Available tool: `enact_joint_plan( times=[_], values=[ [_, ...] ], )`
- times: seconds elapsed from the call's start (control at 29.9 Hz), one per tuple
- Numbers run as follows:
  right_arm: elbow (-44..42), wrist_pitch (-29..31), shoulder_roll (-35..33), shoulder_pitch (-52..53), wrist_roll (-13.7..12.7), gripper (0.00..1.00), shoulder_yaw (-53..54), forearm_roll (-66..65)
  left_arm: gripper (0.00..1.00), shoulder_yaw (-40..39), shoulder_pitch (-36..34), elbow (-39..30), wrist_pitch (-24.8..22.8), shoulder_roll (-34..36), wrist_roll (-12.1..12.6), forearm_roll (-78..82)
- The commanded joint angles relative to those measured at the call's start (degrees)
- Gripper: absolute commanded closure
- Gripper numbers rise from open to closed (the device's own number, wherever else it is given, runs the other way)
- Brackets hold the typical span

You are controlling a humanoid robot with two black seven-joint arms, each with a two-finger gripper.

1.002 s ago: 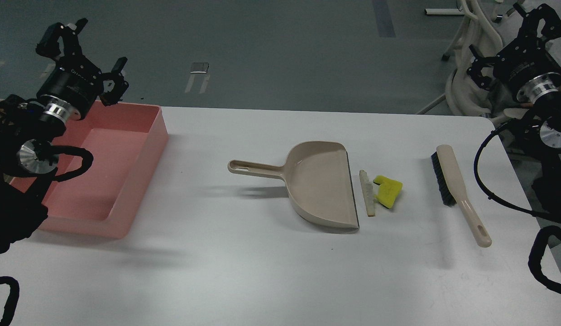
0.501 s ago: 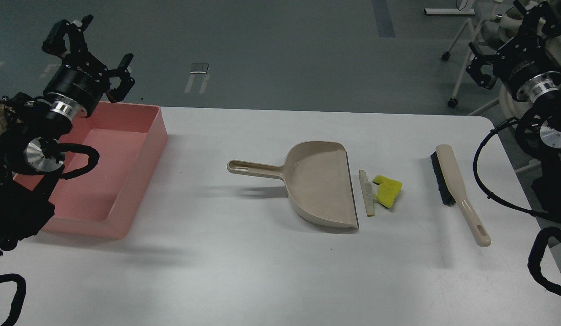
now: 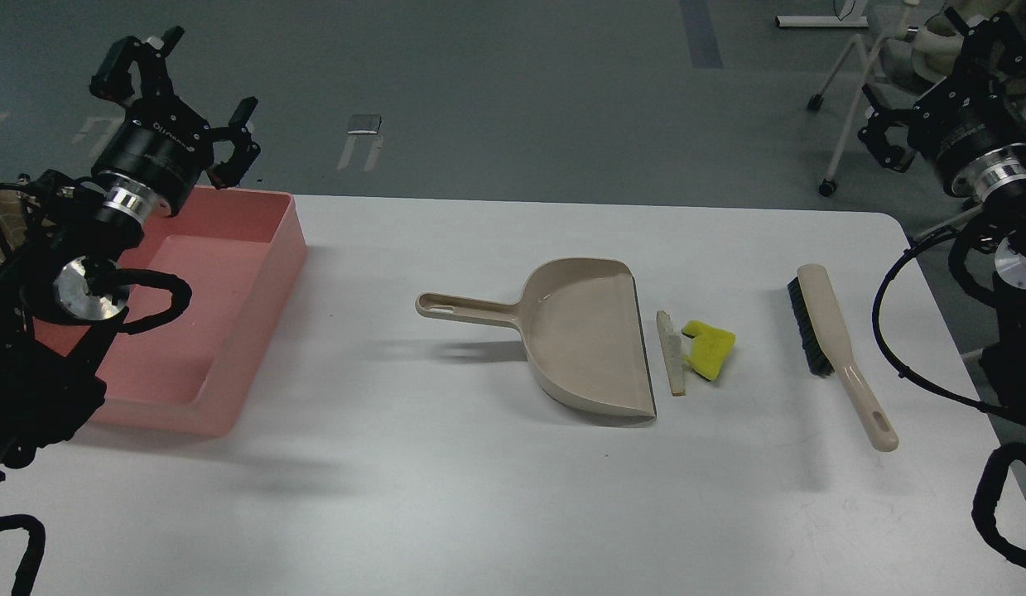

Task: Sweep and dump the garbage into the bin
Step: 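Lower the left gripper from above the pink bin toward the table, then move the left gripper to the beige dustpan handle and grasp it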

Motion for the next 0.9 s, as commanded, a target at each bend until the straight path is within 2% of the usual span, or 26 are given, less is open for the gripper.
enact_joint_plan(
  times=[0.0, 0.1, 0.43, 0.5, 0.63, 0.87],
  values=[
    [2.22, -0.09, -0.56, -1.89, -0.02, 0.00, 0.13, -0.02, 0.02, 0.02, 7.26, -9.93, 0.17, 1.77, 0.53, 0.09],
    [3.72, -0.09, -1.52, -3.47, -0.02, 0.00, 0.66, 0.07, 0.02, -0.67, 15.08, -18.55, 0.43, 4.58, 0.44, 0.18],
    [11.45, 0.00, -4.43, -13.31, -0.02, 0.00, 5.31, 0.16, 0.02, -4.54, 31.53, -34.30, 0.87, 5.39, 0.35, 0.53],
    [13.21, 0.09, -4.43, -16.03, -0.02, 0.00, 6.55, 0.16, 0.02, -4.11, 34.61, -37.73, 3.32, 4.42, 0.27, 0.71],
    [14.62, 0.09, -4.17, -17.45, -0.02, 0.00, 6.72, 0.24, 0.02, -2.36, 35.15, -39.85, 6.06, 2.32, 0.35, 1.32],
    [16.29, 0.09, -3.82, -20.00, -0.02, 0.00, 6.81, 0.24, 0.02, 5.56, 36.56, -41.26, 8.78, 0.12, -0.17, 14.23]
  ],
)
